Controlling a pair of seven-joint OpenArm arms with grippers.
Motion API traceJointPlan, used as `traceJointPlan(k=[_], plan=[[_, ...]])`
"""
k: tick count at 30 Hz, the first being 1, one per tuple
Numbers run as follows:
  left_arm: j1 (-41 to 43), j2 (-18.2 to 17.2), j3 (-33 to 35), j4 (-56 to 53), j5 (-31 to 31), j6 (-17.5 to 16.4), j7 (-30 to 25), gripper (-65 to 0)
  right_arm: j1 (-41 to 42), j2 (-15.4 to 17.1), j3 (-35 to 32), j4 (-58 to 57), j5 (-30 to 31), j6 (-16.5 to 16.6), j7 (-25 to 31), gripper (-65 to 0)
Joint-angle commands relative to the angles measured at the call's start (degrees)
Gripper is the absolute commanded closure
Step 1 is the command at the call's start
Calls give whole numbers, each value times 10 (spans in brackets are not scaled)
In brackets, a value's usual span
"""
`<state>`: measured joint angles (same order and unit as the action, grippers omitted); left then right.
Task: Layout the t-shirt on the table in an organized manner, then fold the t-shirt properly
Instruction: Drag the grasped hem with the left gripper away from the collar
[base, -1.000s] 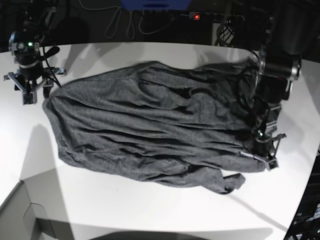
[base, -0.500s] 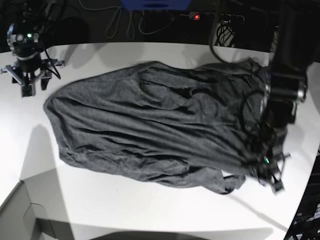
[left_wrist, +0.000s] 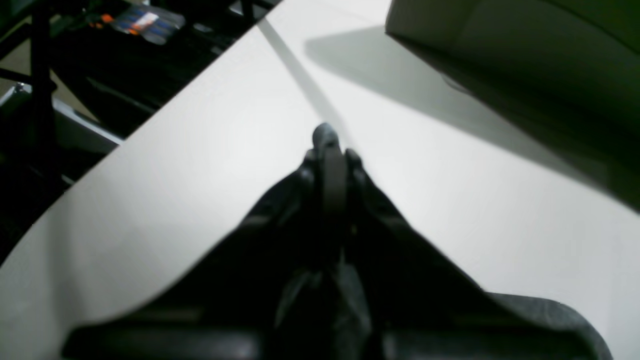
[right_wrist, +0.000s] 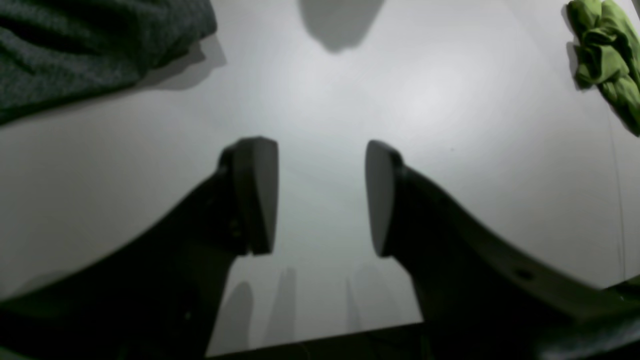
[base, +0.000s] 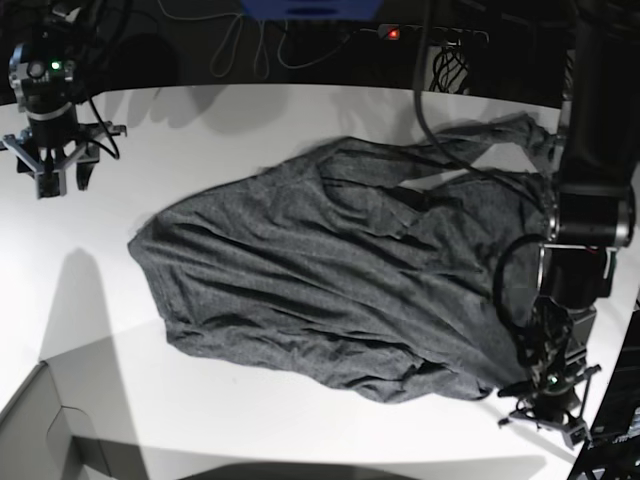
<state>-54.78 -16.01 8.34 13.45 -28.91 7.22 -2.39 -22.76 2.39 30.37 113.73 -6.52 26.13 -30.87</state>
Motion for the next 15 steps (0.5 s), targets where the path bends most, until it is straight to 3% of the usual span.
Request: traceJointPlan(k=[1, 8, 10, 15], plan=[[-25, -6, 1, 8, 3, -1, -18, -5, 0, 6, 3, 10, 2, -2, 10, -288], [-14, -9, 0, 8, 4, -1, -18, -6, 0, 5, 0, 9, 4, -2, 10, -288], [-14, -11, -1, 8, 2, -1, -18, -31, 1, 5, -1, 9, 4, -2, 10, -288], [-13, -10, -2, 14, 0, -1, -18, -293, 5, 5, -3, 10, 4, -2, 12, -288]])
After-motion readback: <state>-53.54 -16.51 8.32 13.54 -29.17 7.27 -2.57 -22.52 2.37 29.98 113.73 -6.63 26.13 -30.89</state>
